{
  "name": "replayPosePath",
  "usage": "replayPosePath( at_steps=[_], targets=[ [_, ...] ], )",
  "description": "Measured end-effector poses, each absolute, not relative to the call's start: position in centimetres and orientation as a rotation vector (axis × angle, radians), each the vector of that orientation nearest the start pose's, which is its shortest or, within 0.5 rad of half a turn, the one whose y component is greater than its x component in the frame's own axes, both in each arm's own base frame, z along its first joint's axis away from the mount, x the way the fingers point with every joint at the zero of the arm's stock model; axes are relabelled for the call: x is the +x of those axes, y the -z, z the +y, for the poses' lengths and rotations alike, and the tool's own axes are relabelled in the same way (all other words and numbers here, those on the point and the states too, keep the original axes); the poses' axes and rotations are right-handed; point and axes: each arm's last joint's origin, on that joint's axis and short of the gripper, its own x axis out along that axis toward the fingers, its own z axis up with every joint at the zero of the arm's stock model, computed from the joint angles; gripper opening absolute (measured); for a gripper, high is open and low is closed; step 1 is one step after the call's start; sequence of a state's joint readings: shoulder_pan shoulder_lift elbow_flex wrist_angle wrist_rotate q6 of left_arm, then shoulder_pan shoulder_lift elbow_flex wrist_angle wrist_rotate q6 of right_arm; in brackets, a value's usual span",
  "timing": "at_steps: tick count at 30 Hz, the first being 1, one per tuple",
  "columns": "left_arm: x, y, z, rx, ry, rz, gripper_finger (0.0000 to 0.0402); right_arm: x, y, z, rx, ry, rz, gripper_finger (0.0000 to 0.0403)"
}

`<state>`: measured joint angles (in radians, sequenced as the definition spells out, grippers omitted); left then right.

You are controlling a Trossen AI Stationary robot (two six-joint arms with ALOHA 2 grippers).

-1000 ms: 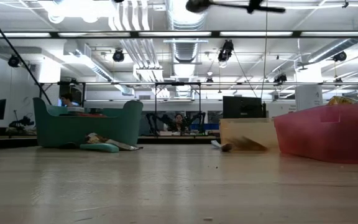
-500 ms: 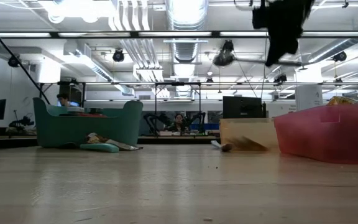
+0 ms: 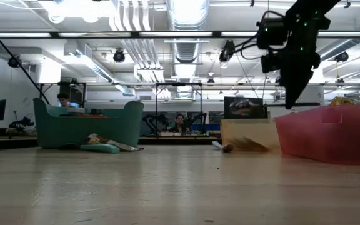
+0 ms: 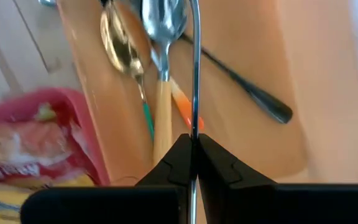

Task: Pick & Place Food Item
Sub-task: Put the silver spoon into the orange bin

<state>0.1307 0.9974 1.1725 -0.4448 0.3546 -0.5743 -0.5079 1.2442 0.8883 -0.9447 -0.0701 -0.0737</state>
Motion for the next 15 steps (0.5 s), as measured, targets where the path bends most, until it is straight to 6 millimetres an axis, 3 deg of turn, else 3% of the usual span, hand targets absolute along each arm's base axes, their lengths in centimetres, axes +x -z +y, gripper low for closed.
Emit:
replayPosePath(
  at_steps=[15],
  targets=[
    [19.7, -39.6, 1.7, -0.640, 0.092, 0.366, 0.0153, 21.2, -16.4, -12.0, 0.264, 0.183, 1.475, 0.0008]
  ],
)
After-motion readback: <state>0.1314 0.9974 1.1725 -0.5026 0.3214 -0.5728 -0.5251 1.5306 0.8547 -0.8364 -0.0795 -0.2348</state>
